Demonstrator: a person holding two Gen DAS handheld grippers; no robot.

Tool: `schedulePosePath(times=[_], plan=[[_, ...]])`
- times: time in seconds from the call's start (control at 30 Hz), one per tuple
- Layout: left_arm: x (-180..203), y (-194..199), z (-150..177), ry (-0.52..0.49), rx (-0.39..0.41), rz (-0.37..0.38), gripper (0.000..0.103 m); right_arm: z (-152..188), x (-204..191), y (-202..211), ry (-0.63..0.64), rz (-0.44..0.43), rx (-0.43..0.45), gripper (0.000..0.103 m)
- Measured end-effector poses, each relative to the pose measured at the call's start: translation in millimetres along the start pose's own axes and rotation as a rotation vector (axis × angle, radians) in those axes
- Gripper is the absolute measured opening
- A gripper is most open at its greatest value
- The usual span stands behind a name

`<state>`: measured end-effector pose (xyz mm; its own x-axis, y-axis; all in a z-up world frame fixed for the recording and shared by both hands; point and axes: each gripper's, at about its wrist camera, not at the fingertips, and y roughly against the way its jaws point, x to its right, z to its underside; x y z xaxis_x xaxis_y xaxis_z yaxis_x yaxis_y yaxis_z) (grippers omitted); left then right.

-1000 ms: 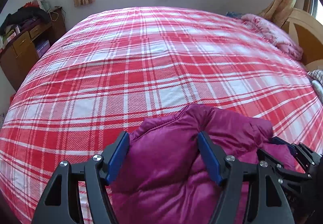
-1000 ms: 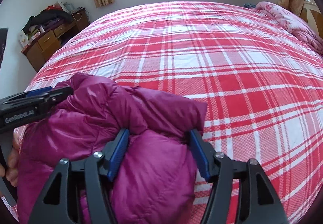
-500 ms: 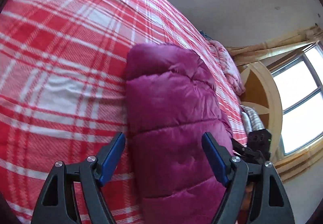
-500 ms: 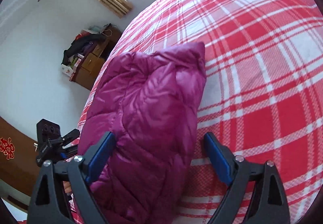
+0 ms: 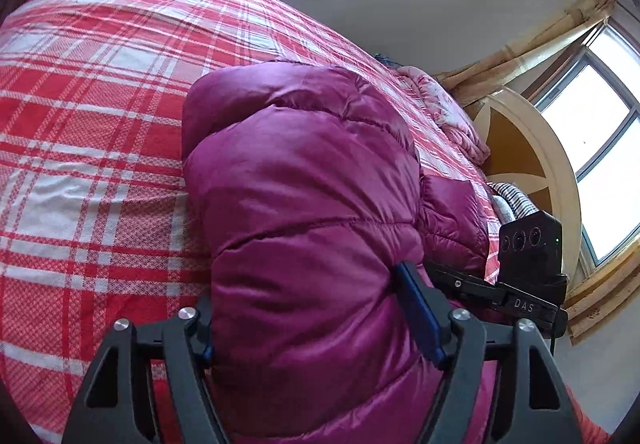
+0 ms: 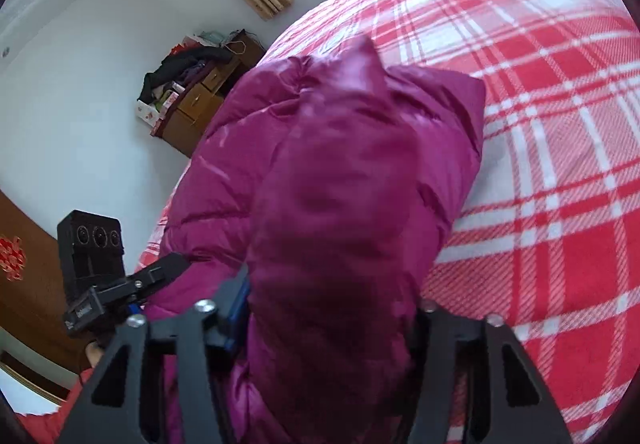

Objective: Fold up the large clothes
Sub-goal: 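Grasp the bundle with both grippers and lift it off the bed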

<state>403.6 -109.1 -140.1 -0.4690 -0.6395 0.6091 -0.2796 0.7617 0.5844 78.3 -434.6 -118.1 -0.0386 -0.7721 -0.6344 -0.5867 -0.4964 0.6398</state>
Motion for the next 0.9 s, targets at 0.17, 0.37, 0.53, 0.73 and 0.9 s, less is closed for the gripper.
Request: schedulePosePath(times=[0.17,0.37,0.53,0.73,0.9], plan=[[35,24,6,-0.051,0.004,-0.094,0.057,21,-22,16,0.017,0.017,0.021,0.033],[44,61,35,-0.021,0.019,-0.169,0.057,54,-50,33,0.035,0.039,0.046,0.030],[35,99,62,0.016,0.068,-0.220,0.057,72,-74,35,0.070,0.024,0.052,0.029],[14,156,80,0.039,0.133,-0.281,0.057,83,-114,14,0.132,-0.030,0.030,0.029],[-9,204,93,0.069,0.188,-0.335,0.057,87,-154,-15,0.207,-0.074,-0.002,0.029]])
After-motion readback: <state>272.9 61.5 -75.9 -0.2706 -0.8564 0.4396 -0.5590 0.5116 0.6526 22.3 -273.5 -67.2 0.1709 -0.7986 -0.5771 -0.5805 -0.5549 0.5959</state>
